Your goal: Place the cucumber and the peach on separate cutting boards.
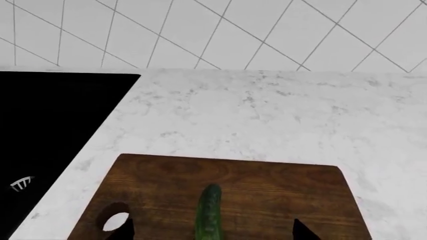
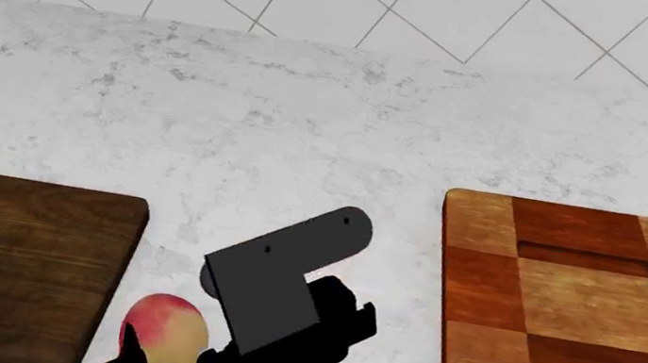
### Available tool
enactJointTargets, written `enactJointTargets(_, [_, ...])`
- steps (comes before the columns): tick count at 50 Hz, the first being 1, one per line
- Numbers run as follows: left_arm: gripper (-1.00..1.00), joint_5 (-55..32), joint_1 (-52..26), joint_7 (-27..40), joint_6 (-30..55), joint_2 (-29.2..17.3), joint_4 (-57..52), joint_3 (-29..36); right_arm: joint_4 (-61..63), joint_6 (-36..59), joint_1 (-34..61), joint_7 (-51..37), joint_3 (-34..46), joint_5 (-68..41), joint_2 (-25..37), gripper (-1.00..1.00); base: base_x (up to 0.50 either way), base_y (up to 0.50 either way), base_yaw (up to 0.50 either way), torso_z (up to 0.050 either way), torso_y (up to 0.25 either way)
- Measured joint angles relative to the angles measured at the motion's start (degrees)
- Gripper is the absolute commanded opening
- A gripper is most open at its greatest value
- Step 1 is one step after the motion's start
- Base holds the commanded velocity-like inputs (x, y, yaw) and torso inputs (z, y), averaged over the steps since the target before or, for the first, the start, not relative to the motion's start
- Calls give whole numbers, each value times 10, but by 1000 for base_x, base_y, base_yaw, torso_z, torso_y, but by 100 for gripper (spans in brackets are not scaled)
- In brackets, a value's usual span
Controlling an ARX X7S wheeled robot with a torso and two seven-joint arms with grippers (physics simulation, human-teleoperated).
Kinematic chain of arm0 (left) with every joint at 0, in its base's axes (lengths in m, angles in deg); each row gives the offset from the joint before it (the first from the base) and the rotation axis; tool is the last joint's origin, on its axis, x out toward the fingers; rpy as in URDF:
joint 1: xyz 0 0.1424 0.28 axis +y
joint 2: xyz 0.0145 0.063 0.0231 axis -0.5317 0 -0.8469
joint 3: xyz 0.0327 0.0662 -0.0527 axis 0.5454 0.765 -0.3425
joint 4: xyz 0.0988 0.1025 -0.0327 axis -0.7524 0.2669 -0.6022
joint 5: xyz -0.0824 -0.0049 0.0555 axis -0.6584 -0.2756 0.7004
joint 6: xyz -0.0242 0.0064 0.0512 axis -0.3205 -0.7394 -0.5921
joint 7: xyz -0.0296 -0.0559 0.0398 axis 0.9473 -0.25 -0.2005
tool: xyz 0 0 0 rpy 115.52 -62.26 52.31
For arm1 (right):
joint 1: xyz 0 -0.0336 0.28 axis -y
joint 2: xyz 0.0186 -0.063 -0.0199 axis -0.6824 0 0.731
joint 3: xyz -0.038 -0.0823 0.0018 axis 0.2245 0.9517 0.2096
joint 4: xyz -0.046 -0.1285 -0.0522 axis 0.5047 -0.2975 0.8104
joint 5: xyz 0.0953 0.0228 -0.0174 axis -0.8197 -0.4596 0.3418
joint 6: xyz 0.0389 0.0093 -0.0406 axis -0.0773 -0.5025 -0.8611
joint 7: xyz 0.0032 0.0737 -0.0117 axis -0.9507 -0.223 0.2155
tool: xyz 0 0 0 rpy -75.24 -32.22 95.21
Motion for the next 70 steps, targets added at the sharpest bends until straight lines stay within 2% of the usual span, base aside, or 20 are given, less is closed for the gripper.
enactJointTargets(12, [100, 3, 11, -8, -2, -2, -2, -6, -84, -60, 29, 25, 78, 38, 5, 100, 0, 0, 0, 0, 0])
enactJointTargets(39, [100, 11, 62, -22, -12, -5, -11, -38, -214, -163, 46, 76, 175, 70, -1, 100, 0, 0, 0, 0, 0])
enactJointTargets(40, [100, 12, 62, -23, -12, -5, -11, -38, -215, -164, 45, 76, 176, 69, -1, -100, 0, -3, -3, 0, 0])
enactJointTargets(49, [100, 18, 67, -27, -14, 0, -12, -37, -179, -153, 41, 45, 145, 55, 5, -100, 1, 0, 0, 0, 0])
enactJointTargets(62, [100, 24, 74, -28, -26, 12, -26, -45, -125, -125, 34, -15, 33, 30, 34, -100, 0, 0, 0, 0, 0])
enactJointTargets(70, [100, 39, 56, -31, -28, 27, -29, -28, -121, -134, 28, -48, -36, 38, 64, -100, 0, 0, 0, 0, 0])
